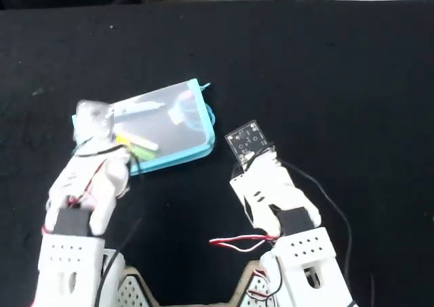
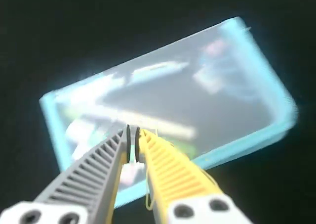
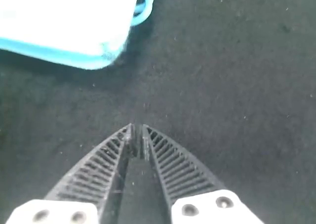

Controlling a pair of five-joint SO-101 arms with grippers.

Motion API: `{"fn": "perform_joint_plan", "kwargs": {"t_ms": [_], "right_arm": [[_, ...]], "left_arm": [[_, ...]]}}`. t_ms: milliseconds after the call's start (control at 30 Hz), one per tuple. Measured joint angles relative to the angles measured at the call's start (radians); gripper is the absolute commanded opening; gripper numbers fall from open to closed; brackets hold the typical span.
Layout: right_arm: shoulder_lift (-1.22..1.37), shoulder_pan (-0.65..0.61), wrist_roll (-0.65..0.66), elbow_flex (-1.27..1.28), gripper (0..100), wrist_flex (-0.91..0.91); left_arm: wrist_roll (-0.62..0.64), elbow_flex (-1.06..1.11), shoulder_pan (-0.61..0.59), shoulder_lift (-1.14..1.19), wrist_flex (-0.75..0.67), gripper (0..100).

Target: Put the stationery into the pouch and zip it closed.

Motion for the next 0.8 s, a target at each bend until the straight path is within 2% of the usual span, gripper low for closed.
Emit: {"fn": "perform_joint_plan", "kwargs": {"t_ms": [133,300,433,567,667,800], "right_arm": [[0.0,-0.034,0.0,0.0,1.1,0.0],[0.0,-0.031,0.002,0.0,1.1,0.0],[-0.003,0.074,-0.008,0.0,1.1,0.049],[-0.064,0.152,-0.129,0.0,1.1,0.183],[-0.155,0.201,-0.196,0.0,1.1,0.301],[-0.315,0.244,-0.206,0.0,1.1,0.423]], "left_arm": [[-0.087,0.083,-0.026,-0.204,0.12,5],[-0.112,0.153,-0.034,-0.416,0.238,5],[-0.11,0.164,-0.035,-0.428,0.313,5],[-0.11,0.164,-0.037,-0.44,0.385,5],[-0.109,0.193,-0.035,-0.446,0.405,5],[-0.117,0.296,-0.035,-0.442,0.407,5]]}}
